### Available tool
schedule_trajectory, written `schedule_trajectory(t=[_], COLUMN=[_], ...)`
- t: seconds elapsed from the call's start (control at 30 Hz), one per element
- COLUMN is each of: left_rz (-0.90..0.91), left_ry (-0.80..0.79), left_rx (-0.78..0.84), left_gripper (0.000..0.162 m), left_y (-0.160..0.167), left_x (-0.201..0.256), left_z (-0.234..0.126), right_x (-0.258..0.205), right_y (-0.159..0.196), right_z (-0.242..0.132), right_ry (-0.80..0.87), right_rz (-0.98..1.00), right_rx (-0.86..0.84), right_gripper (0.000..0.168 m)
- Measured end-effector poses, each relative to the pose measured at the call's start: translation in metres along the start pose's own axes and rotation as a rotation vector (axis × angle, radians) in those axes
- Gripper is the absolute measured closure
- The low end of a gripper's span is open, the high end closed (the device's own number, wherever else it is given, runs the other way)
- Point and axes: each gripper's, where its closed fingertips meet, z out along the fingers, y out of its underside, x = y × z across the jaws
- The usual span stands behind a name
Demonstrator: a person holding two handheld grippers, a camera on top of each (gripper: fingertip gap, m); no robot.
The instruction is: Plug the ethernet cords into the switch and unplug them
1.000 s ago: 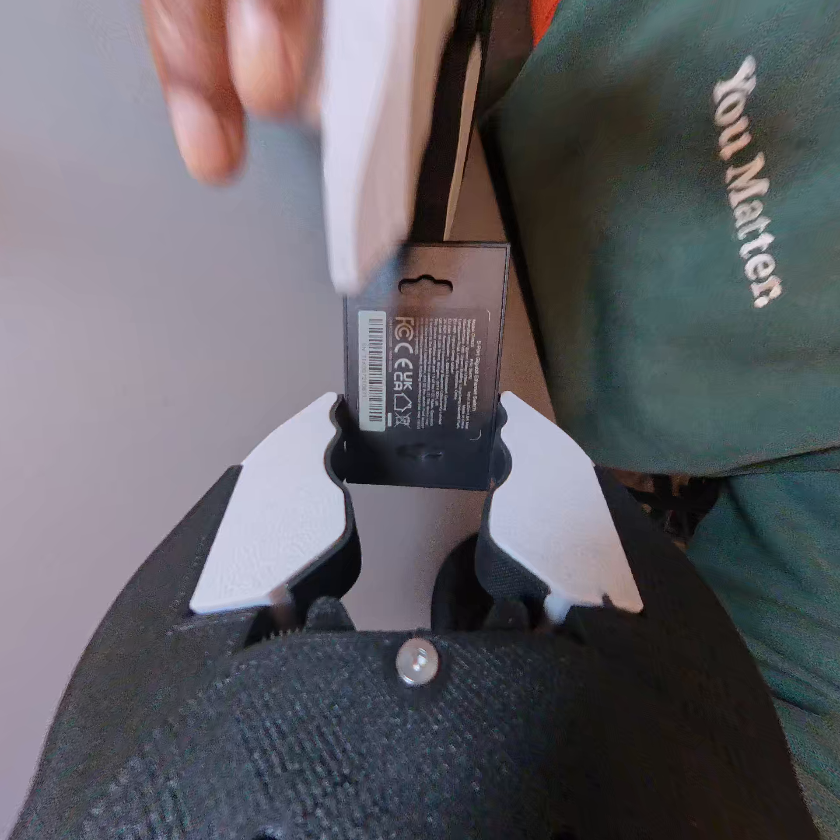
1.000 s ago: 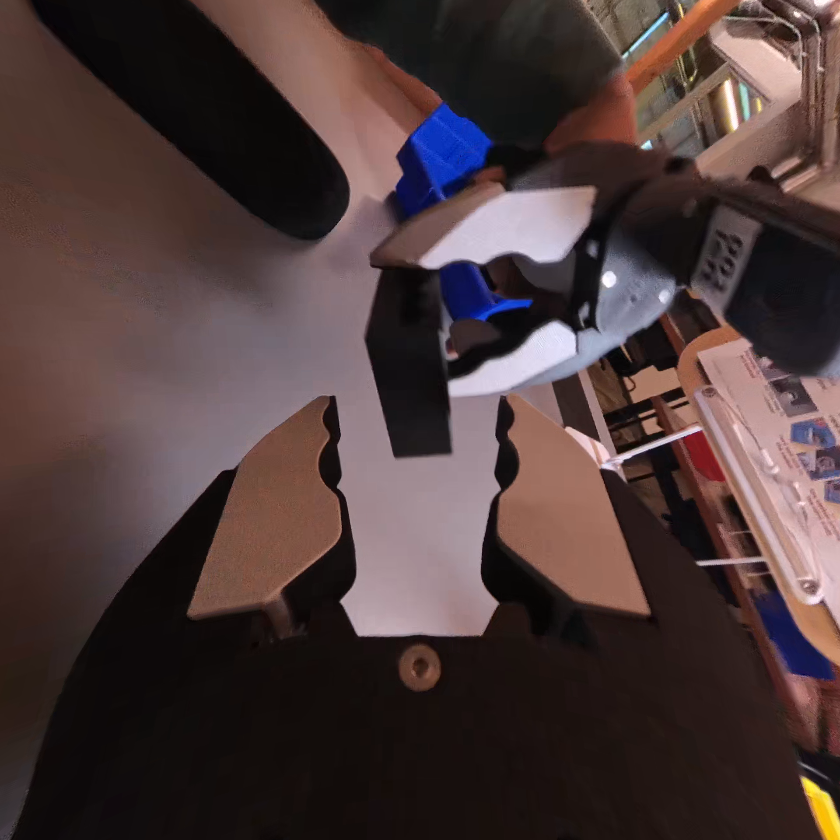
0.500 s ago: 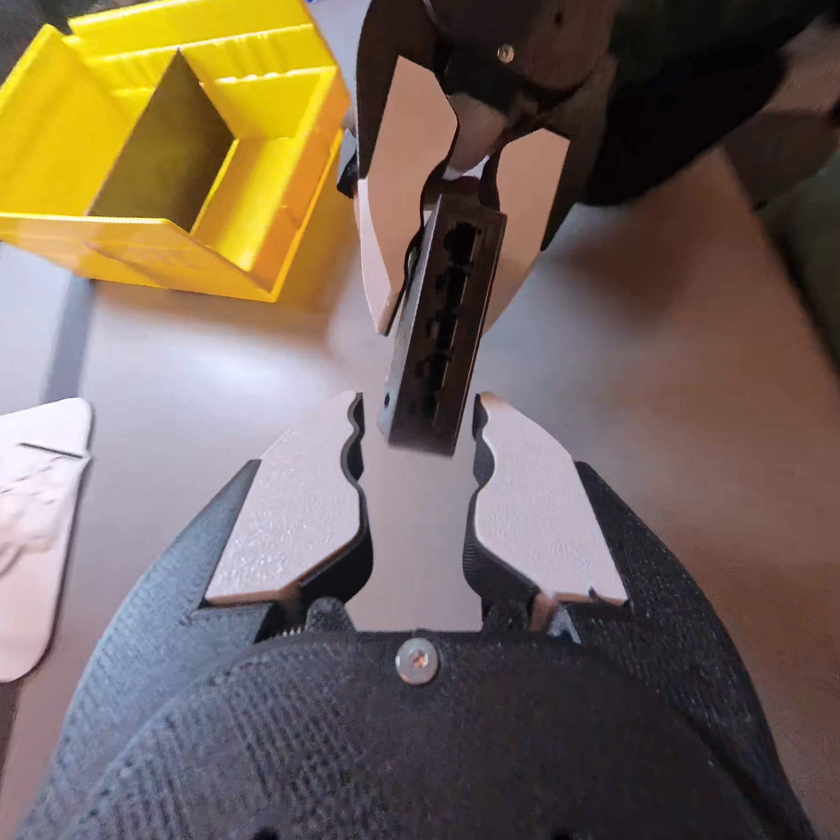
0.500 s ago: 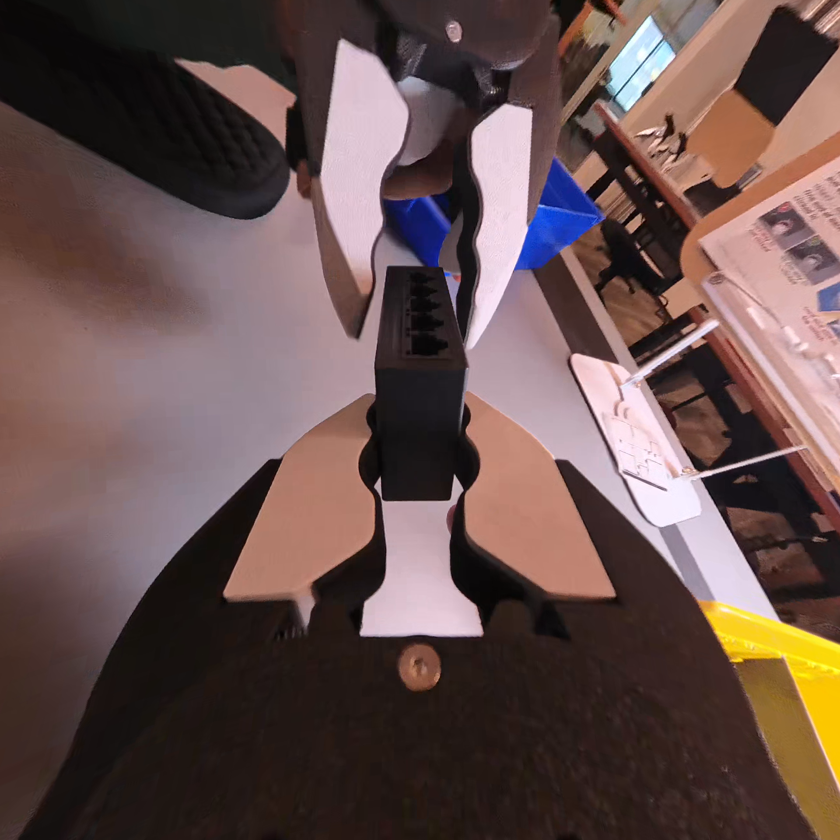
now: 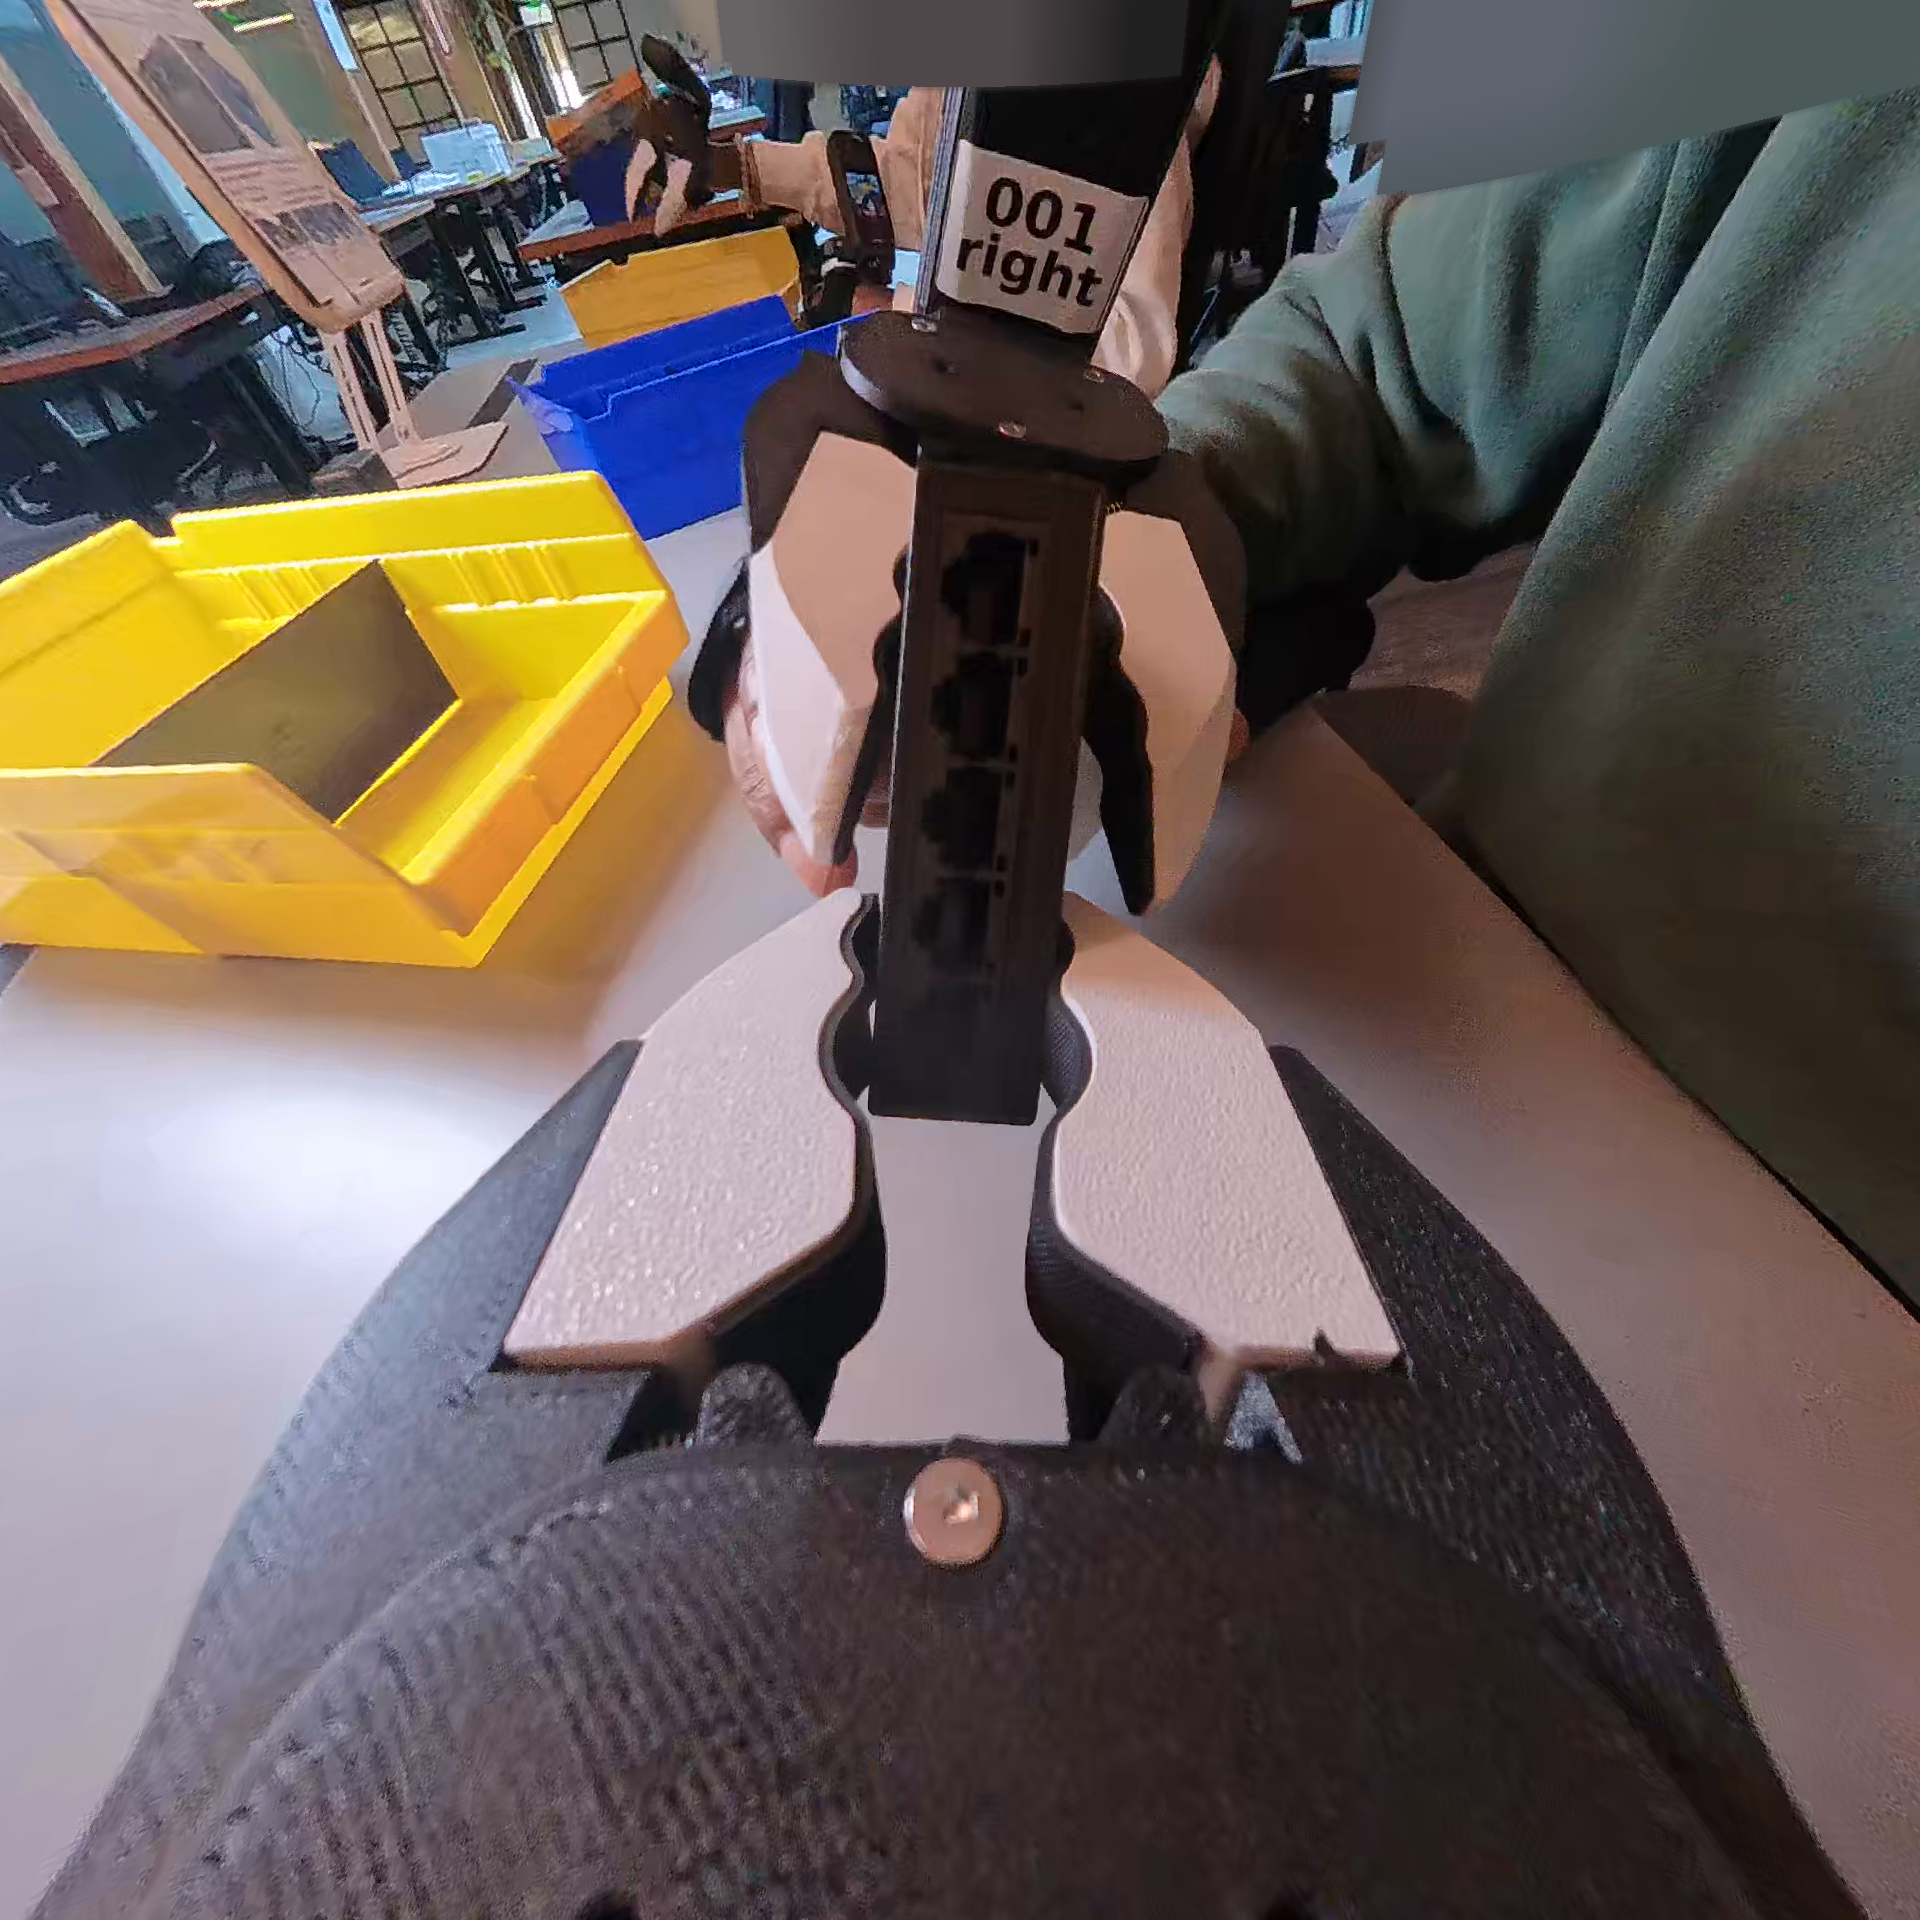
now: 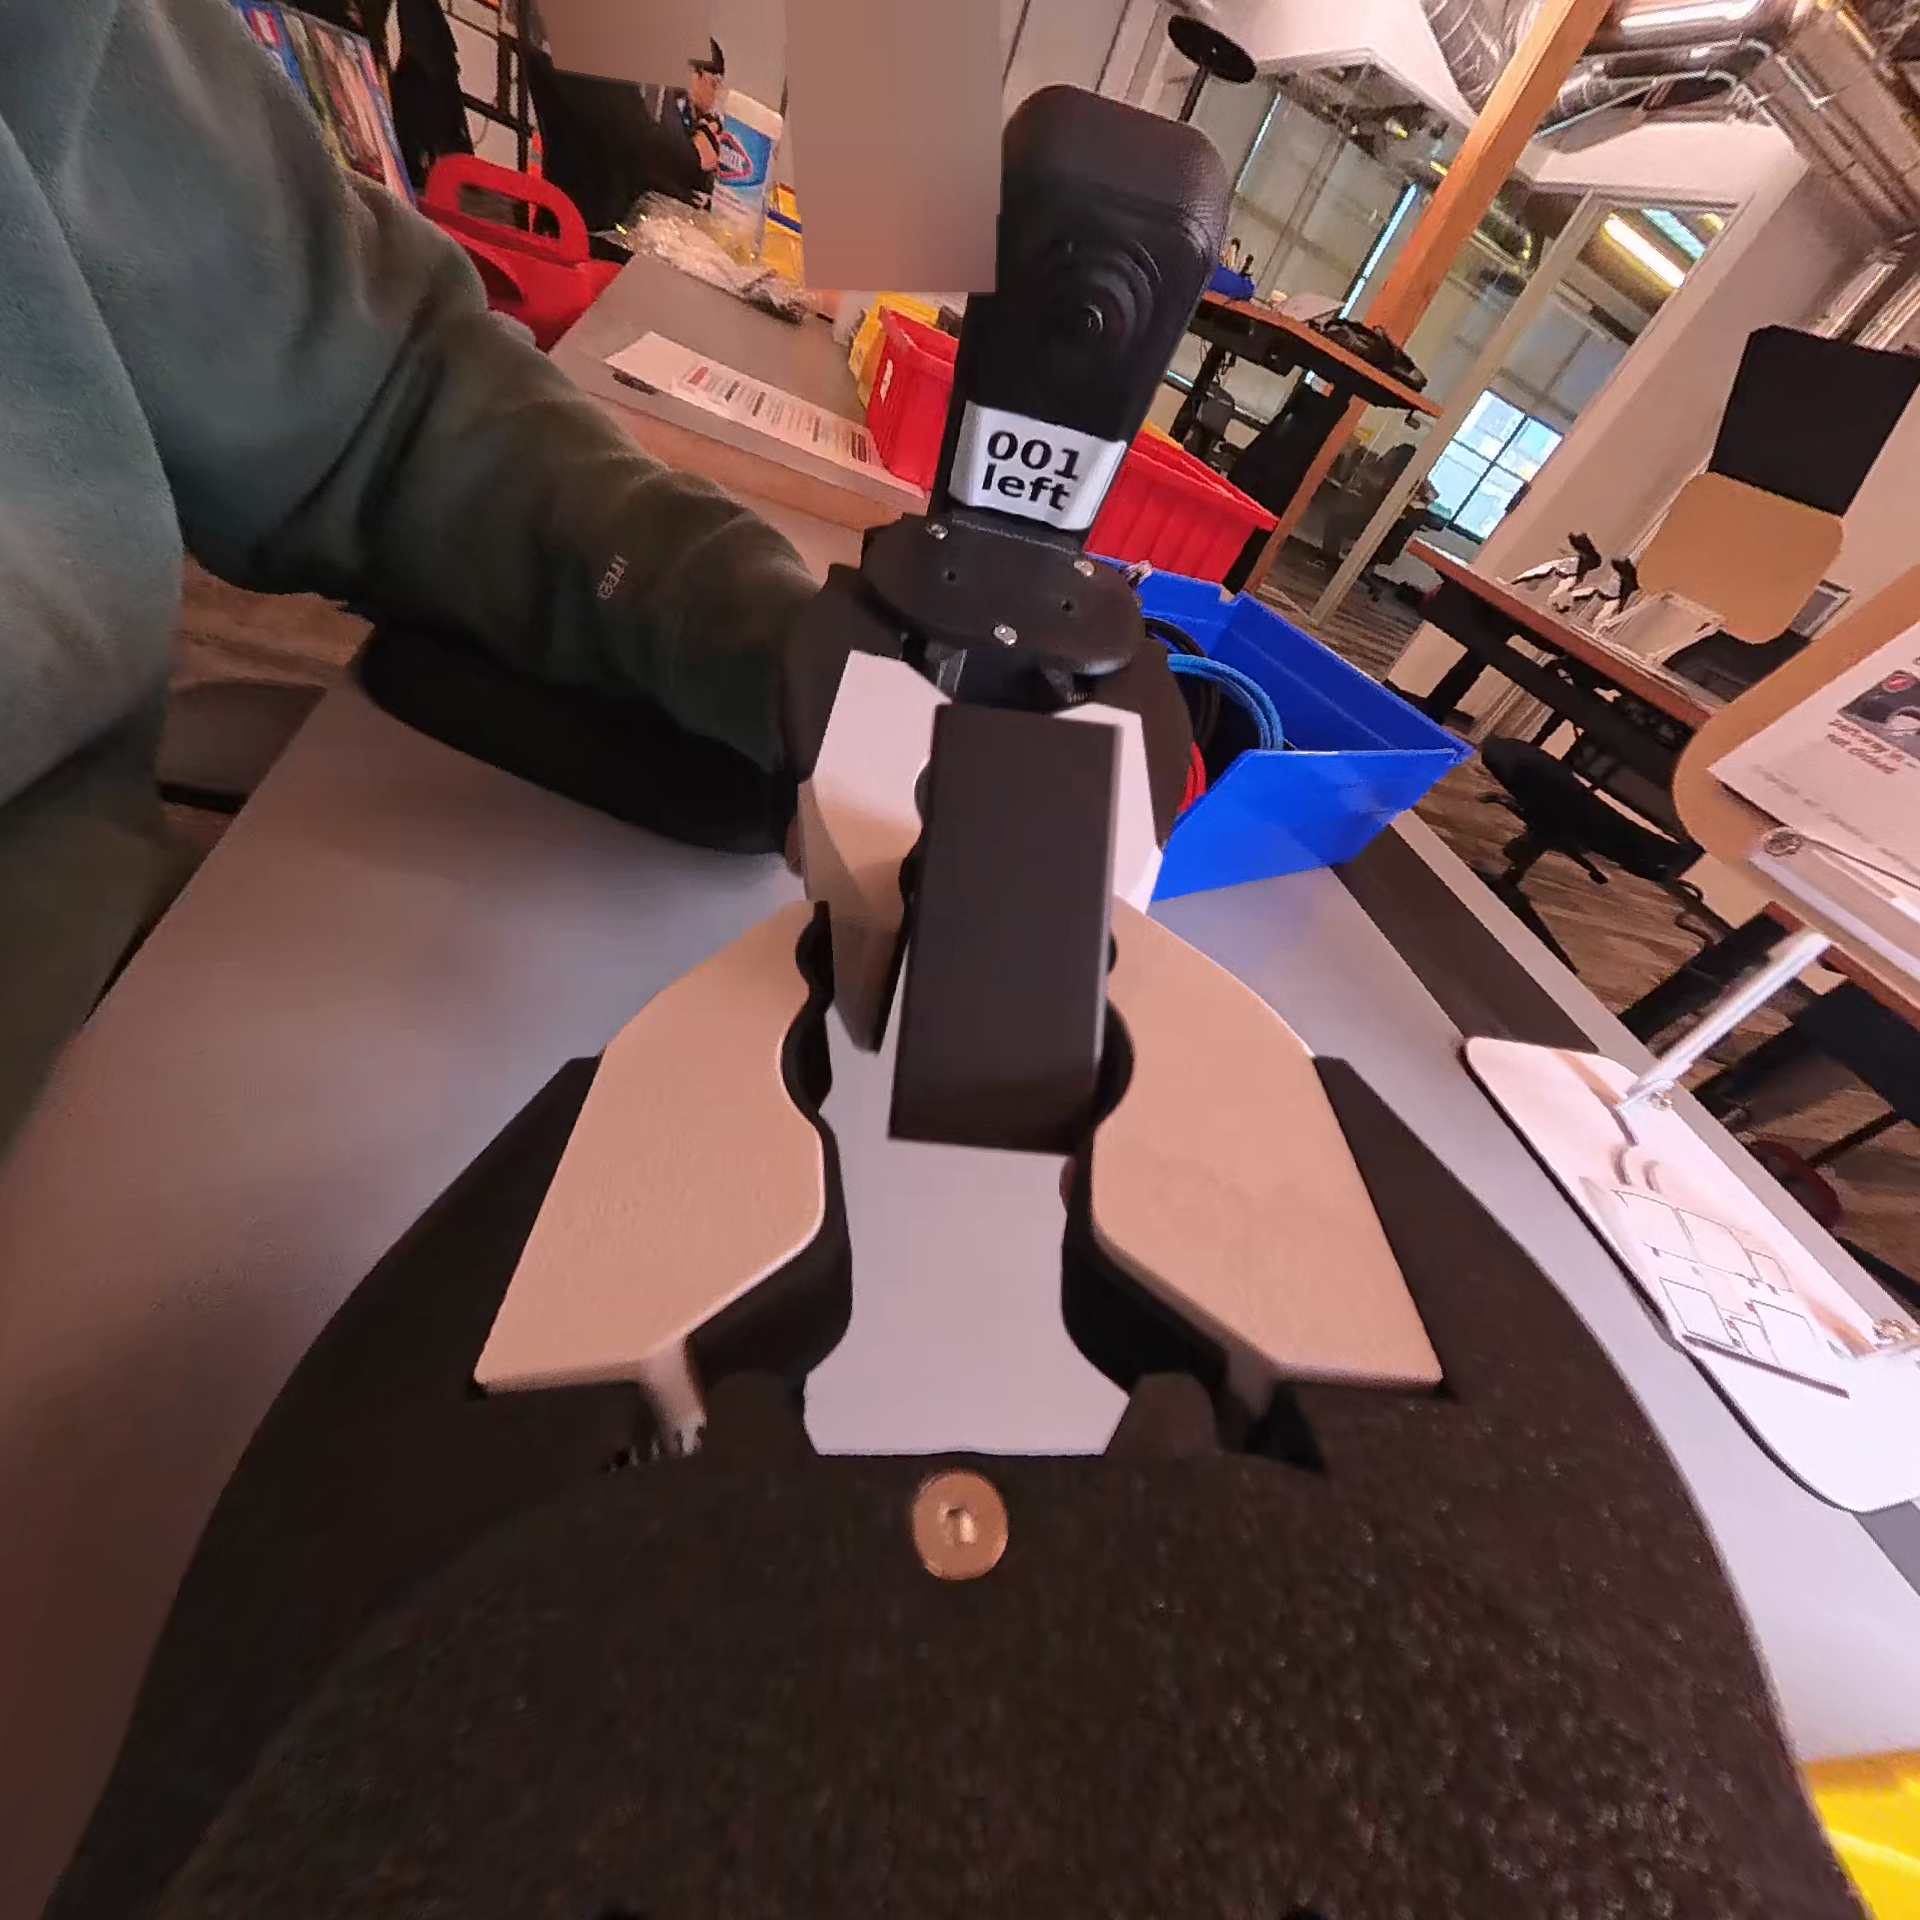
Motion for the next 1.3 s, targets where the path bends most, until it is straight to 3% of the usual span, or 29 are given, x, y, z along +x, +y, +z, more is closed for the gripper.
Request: schedule_trajectory(t=[0.17, 0.37, 0.67, 1.03, 1.3], left_rz=[0.021, 0.069, 0.144, 0.162, 0.264], left_ry=[-0.031, -0.035, -0.081, -0.088, -0.149], left_rx=[-0.023, -0.072, -0.159, -0.197, -0.364], left_gripper=[0.133, 0.133, 0.133, 0.134, 0.134], left_y=[0.001, 0.004, 0.013, 0.014, 0.034], left_x=[0.002, 0.005, 0.003, 0.004, -0.004], left_z=[0.006, 0.005, 0.008, 0.005, 0.000], right_x=[0.007, 0.002, -0.004, -0.005, -0.008], right_y=[-0.007, -0.003, 0.007, 0.008, 0.031], right_z=[-0.002, -0.001, -0.001, 0.000, 0.005], right_ry=[0.056, 0.028, 0.017, -0.016, 0.001], right_rz=[0.004, 0.010, -0.076, -0.038, -0.136], right_rx=[0.034, 0.011, -0.057, -0.008, -0.198], right_gripper=[0.133, 0.122, 0.127, 0.128, 0.121])
